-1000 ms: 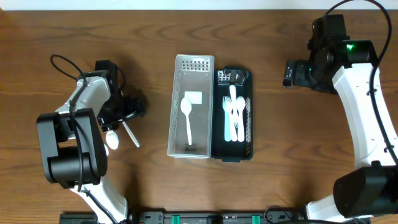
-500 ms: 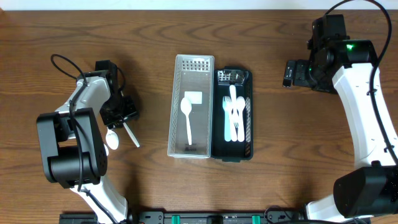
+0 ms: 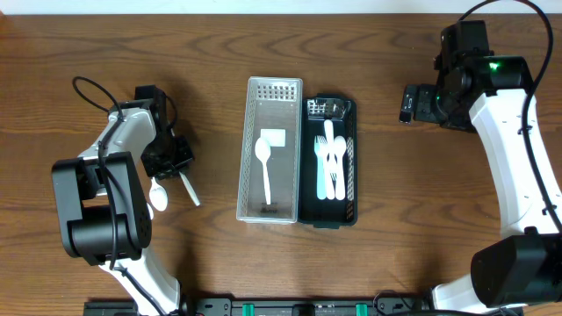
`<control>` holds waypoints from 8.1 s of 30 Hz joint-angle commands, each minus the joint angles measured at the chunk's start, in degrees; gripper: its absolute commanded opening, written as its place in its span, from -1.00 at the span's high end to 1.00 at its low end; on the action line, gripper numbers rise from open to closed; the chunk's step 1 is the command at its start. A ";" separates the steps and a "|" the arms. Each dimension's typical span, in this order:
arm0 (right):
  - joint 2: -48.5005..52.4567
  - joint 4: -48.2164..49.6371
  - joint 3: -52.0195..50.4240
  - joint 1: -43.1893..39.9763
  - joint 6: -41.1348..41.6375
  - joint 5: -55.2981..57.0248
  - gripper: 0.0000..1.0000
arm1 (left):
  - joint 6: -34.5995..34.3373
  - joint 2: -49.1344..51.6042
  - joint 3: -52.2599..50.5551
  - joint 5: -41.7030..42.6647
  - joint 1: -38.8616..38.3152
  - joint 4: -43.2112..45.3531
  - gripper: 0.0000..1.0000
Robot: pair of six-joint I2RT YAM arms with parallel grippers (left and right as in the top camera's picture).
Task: Pack container
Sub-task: 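Carry spoon with left gripper into the clear caddy and release, then return left gripper to the remaining spoons and grasp one, then carry spoon with left gripper into the clear caddy and release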
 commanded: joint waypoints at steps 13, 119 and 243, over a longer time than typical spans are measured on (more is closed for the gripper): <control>-0.13 -0.04 -0.17 0.04 -0.74 -0.04 -0.98 | 0.17 -2.29 2.49 0.57 -2.27 -5.66 0.88; -0.13 -2.38 -0.28 0.04 -1.79 -0.44 -0.99 | -1.09 1.29 3.08 -2.38 8.70 -8.17 -0.65; -0.13 -2.43 -0.28 0.04 -1.79 -0.46 -0.98 | -6.03 -7.15 12.04 -3.48 -34.75 -7.15 0.88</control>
